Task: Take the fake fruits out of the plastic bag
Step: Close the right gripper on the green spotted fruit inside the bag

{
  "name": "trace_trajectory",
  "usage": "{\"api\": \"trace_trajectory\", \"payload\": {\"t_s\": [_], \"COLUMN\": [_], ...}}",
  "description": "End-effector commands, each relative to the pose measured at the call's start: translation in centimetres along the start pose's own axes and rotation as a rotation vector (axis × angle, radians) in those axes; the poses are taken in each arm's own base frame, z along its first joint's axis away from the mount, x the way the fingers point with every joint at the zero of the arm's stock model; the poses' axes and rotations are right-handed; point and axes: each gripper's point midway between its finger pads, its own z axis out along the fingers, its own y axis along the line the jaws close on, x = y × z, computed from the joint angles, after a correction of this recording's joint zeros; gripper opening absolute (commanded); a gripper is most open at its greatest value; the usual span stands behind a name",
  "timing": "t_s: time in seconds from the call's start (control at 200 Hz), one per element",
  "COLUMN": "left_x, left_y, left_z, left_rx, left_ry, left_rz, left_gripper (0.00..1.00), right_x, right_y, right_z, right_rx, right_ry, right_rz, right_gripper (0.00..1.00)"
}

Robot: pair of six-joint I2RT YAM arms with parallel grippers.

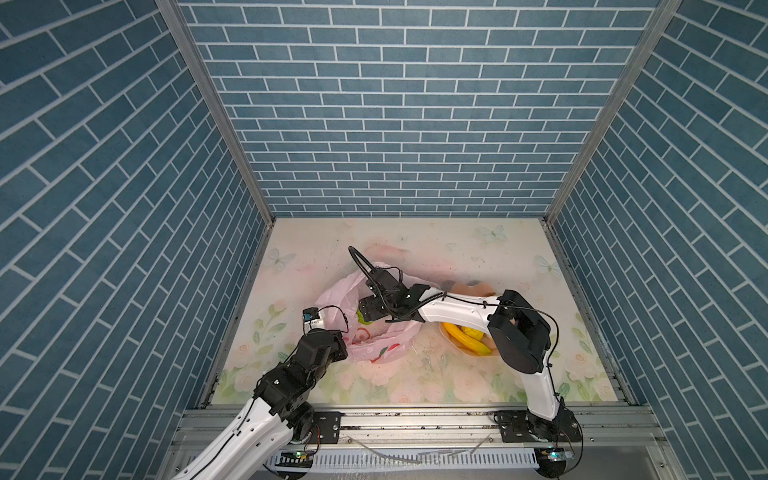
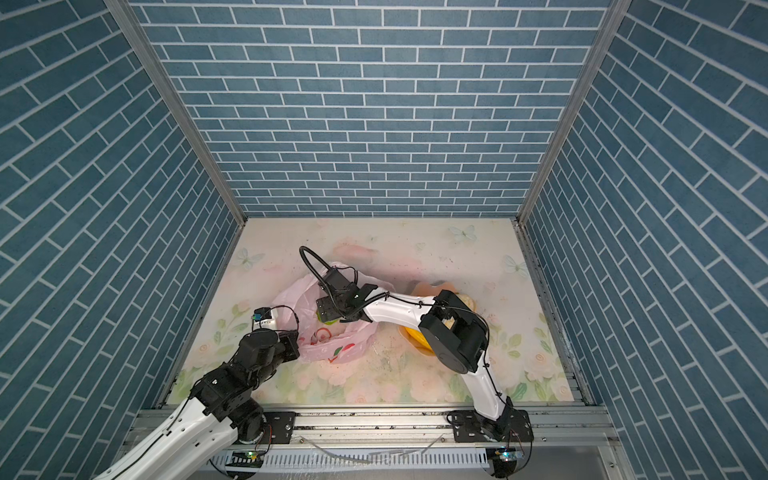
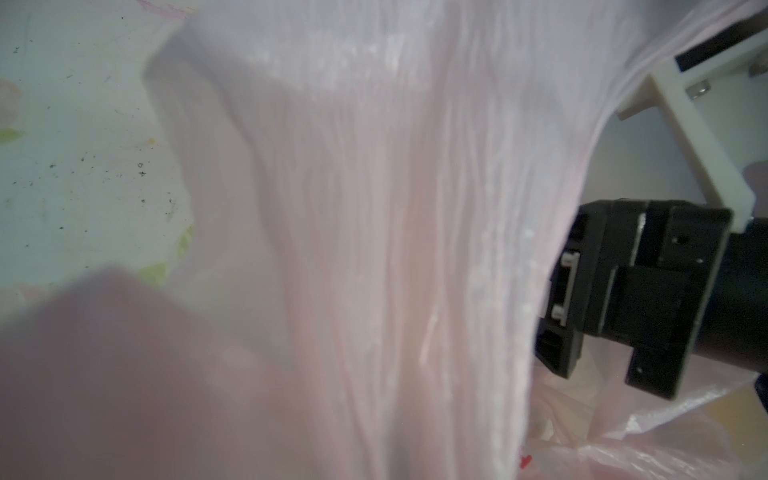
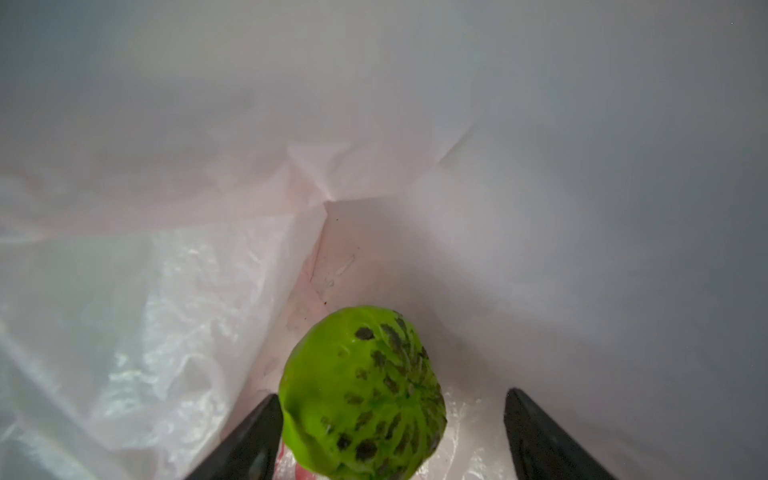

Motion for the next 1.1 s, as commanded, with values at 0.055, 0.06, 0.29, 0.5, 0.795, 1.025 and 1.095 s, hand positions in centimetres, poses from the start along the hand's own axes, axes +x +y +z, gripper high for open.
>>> {"api": "trace_trajectory", "payload": {"t_s": [0.055,0.06,0.29,0.5,0.795,1.025,1.095], "left_x": [0.9,0.9,1.0,1.0,1.3,1.4,1.3], "left_y": [0.5,0.5,0.5,0.4,0.4,0.6,0.7], "left_z": [0.3,0.3,0.7,0.9,1.1,1.1,1.0], "left_rx": [-0.014,-0.014,-0.015,-0.011,-0.006,-0.014,-0.015], "left_ry": [0.019,0.019,0.019,0.020,0.024,0.022,0.019], "left_rz": [0.005,0.004,0.005,0.006,-0.001,-0.004,-0.008], "left_gripper": [0.01,0.01,0.01,0.01,0.01,0.01,0.01], "right_x": [-0.5,-0.5,-0.3,-0.1,-0.1,-0.3,-0.3], "right_y": [1.0,1.1,1.5,2.1,2.1,2.2,2.3], "right_z": [0.3,0.3,1.0,1.7,2.4,2.8,2.8], "right_rx": [-0.031,-0.031,-0.058,-0.087,-0.084,-0.091,-0.095], "right_ry": [0.010,0.010,0.019,0.031,0.027,0.021,0.021], "right_rz": [-0.011,-0.010,0.020,0.047,0.061,0.067,0.062], "right_gripper": [0.85,0.85,0.85,0.86,0.84,0.71,0.65]}}
